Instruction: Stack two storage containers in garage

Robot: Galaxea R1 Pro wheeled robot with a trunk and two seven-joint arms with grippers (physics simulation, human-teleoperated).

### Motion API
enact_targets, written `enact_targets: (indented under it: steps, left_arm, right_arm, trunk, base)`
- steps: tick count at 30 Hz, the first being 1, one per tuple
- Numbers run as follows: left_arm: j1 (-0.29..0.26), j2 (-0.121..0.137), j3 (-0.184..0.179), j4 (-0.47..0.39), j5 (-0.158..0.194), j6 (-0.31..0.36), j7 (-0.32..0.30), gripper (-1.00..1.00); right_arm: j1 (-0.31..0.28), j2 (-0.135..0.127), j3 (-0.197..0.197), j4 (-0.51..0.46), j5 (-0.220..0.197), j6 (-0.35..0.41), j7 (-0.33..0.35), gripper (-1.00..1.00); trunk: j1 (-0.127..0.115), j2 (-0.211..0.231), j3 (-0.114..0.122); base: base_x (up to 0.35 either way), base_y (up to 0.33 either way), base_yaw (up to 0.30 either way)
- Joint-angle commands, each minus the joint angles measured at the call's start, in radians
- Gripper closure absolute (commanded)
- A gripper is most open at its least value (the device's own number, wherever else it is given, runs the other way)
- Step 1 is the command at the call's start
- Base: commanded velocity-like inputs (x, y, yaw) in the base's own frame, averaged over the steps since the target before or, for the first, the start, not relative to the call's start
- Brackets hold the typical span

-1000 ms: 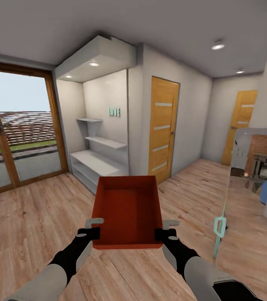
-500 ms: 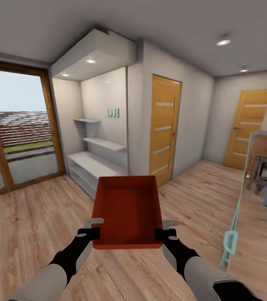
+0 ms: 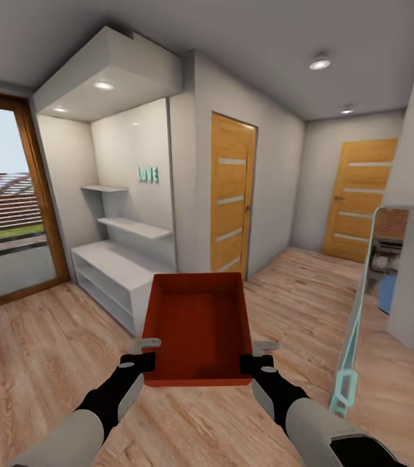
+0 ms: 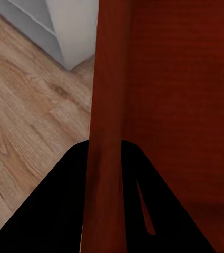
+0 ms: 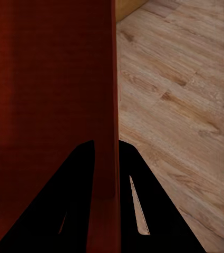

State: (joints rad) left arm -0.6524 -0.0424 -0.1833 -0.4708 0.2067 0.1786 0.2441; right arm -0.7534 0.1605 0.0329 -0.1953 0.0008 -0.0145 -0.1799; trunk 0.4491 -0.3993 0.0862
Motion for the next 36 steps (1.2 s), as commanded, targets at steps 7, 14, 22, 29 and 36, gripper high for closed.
enact_targets:
  steps: [7,14,22,29,36]
  left_arm:
    - [0.0,0.002,0.082,0.0,0.007,0.007,0.066,1.0]
    - [0.0,0.002,0.082,0.0,0.007,0.007,0.066,1.0]
    - [0.0,0.002,0.082,0.0,0.007,0.007,0.066,1.0]
    - [0.0,0.002,0.082,0.0,0.007,0.007,0.066,1.0]
    - [0.0,0.002,0.082,0.0,0.007,0.007,0.066,1.0]
  right_arm:
    - [-0.001,-0.042,-0.032,-0.003,0.015,-0.058,-0.029,1.0]
    - [-0.001,-0.042,-0.034,-0.003,0.015,-0.059,-0.029,1.0]
    - [-0.001,-0.042,-0.034,-0.003,0.015,-0.058,-0.029,1.0]
    - [-0.001,-0.042,-0.034,-0.003,0.015,-0.058,-0.029,1.0]
    - [-0.001,-0.043,-0.034,-0.003,0.015,-0.058,-0.029,1.0]
  trunk:
    - [0.001,-0.001,0.0]
    - [0.001,-0.001,0.0]
    - [0.001,-0.001,0.0]
    - [0.001,-0.001,0.0]
    - [0.001,-0.001,0.0]
  base:
    - [0.323,0.0,-0.096]
    - [0.323,0.0,-0.003]
    - [0.323,0.0,0.0]
    - [0.323,0.0,0.0]
    - [0.323,0.0,-0.012]
